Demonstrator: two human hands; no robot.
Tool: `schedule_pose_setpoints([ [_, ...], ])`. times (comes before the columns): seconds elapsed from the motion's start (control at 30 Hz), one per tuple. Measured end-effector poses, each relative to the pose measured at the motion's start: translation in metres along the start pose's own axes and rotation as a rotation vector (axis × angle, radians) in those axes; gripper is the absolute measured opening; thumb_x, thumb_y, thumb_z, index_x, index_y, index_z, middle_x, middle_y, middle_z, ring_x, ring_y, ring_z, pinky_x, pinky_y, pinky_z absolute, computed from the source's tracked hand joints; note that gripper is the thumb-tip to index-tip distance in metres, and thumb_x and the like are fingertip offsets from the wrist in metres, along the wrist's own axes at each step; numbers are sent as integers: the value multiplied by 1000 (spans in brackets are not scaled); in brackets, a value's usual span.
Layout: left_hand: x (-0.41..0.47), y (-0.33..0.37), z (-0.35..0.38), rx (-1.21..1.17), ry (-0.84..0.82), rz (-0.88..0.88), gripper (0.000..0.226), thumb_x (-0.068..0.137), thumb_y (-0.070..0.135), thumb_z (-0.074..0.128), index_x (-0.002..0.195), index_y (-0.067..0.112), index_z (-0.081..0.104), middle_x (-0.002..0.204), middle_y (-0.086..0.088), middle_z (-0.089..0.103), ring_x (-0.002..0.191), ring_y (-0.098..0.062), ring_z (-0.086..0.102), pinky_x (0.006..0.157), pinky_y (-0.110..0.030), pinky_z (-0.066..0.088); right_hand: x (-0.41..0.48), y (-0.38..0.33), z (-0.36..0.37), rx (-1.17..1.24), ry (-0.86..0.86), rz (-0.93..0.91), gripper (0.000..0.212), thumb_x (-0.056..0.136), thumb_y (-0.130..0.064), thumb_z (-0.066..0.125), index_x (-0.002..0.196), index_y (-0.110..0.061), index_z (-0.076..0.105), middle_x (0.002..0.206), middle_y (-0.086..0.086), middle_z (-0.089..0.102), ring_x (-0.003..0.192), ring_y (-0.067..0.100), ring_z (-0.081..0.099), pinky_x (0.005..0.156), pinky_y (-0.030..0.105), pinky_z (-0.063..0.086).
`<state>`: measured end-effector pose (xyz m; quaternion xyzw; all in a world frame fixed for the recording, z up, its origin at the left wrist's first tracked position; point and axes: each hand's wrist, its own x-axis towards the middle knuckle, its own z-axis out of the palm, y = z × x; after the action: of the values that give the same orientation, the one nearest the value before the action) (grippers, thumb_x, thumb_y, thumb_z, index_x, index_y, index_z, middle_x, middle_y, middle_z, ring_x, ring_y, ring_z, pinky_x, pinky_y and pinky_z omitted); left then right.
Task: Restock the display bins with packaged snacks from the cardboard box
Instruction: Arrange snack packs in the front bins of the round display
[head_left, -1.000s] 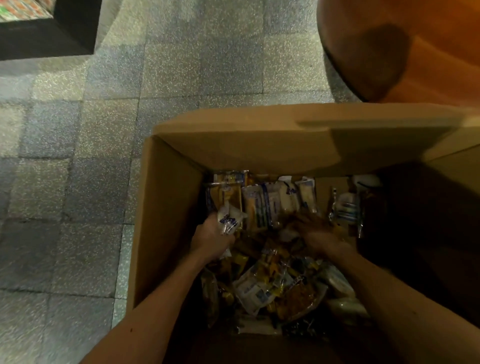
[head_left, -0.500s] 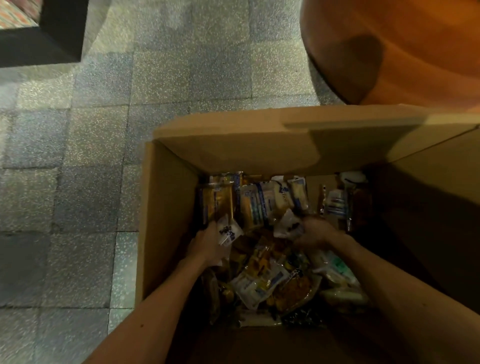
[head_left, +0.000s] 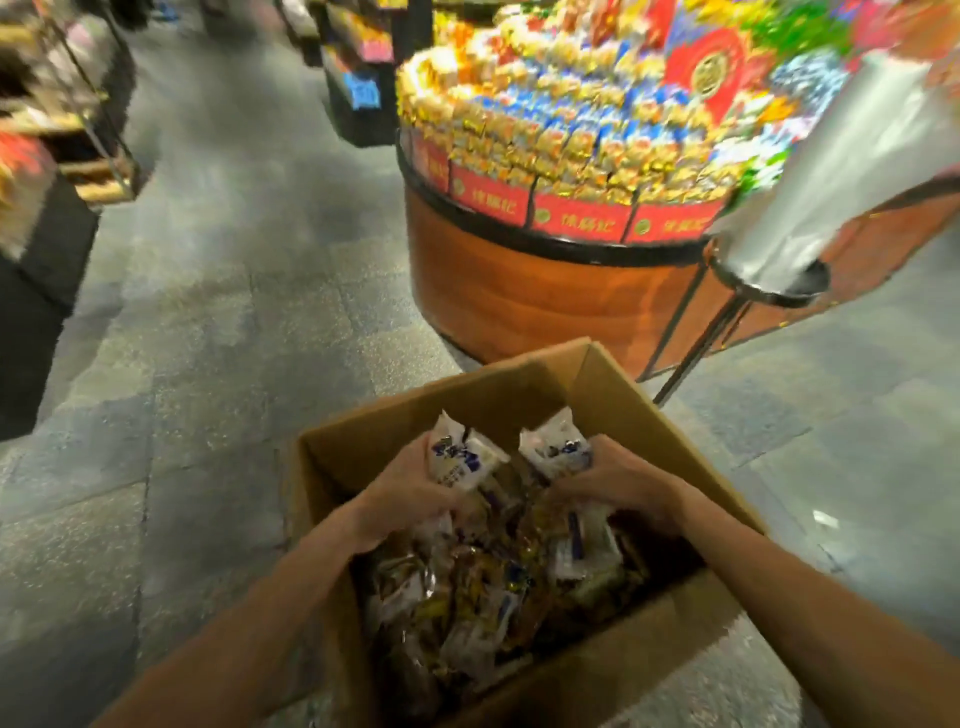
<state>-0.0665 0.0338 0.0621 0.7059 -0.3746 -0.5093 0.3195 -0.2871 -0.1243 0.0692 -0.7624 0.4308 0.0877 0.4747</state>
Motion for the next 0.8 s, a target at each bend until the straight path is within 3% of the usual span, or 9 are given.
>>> schedule_pose_setpoints([
  [0.1, -61, 67, 14, 85, -82, 223, 55, 68, 10, 90, 112, 22, 60, 99, 0, 75, 93, -15, 71, 82, -28, 58, -116, -29, -14, 94, 156, -48, 14, 80, -23, 83, 82, -21, 70, 79, -9, 72, 81, 14, 68, 87, 38, 57],
  [0.2, -115, 132, 38, 162, -154, 449, 82, 58, 35, 97, 128, 31, 53, 116, 12, 70, 106, -3, 65, 97, -29, 52, -230, -50, -30, 228, 343, -108, 23, 86, -10, 77, 76, -24, 61, 70, -6, 67, 73, 3, 67, 67, 10, 50],
  [0.23, -136, 154, 50, 193, -186, 521, 94, 54, 43, 97, 134, 32, 49, 121, 14, 68, 111, -4, 64, 101, -33, 50, -262, -47, -35, 269, 396, -118, 21, 85, -10, 77, 77, -21, 62, 74, -6, 68, 69, 0, 66, 66, 9, 50],
  [0.3, -170, 192, 78, 184, -249, 638, 82, 59, 37, 96, 128, 30, 53, 110, 18, 72, 103, 1, 66, 94, -24, 52, -324, -39, -39, 322, 537, -122, 9, 82, -8, 79, 79, -11, 71, 81, 9, 74, 72, 14, 72, 80, 29, 58],
  [0.37, -208, 225, 114, 159, -313, 741, 61, 68, 22, 91, 118, 29, 56, 95, 22, 73, 85, 10, 66, 76, -10, 48, -381, -21, -40, 431, 701, -119, 11, 80, -5, 78, 88, 2, 73, 88, 22, 75, 76, 29, 72, 84, 45, 58],
  [0.47, -254, 259, 179, 137, -384, 875, 60, 67, 35, 89, 117, 34, 56, 92, 23, 68, 77, 12, 62, 67, -11, 44, -466, 5, -29, 610, 907, -121, 19, 81, -5, 75, 97, 5, 70, 94, 23, 75, 77, 29, 73, 76, 40, 61],
  [0.57, -299, 278, 256, 108, -519, 989, 39, 76, 24, 85, 102, 31, 57, 75, 24, 70, 64, 7, 62, 56, -8, 44, -548, 38, -4, 781, 1079, -138, 27, 81, -6, 75, 104, 8, 70, 100, 23, 75, 79, 31, 71, 80, 41, 58],
  [0.67, -354, 279, 342, 49, -653, 1077, 29, 79, 34, 81, 100, 30, 61, 82, 26, 72, 74, 3, 67, 60, -8, 47, -631, 78, 33, 905, 1247, -187, 44, 72, -13, 79, 110, 8, 69, 105, 24, 73, 87, 37, 68, 86, 46, 56],
  [0.8, -418, 246, 455, 18, -860, 1049, 20, 86, 13, 71, 101, 22, 63, 80, 24, 74, 76, 7, 67, 66, -5, 46, -720, 136, 98, 1087, 1397, -248, 44, 73, -8, 77, 111, 12, 66, 87, 20, 72, 66, 25, 69, 60, 31, 57],
])
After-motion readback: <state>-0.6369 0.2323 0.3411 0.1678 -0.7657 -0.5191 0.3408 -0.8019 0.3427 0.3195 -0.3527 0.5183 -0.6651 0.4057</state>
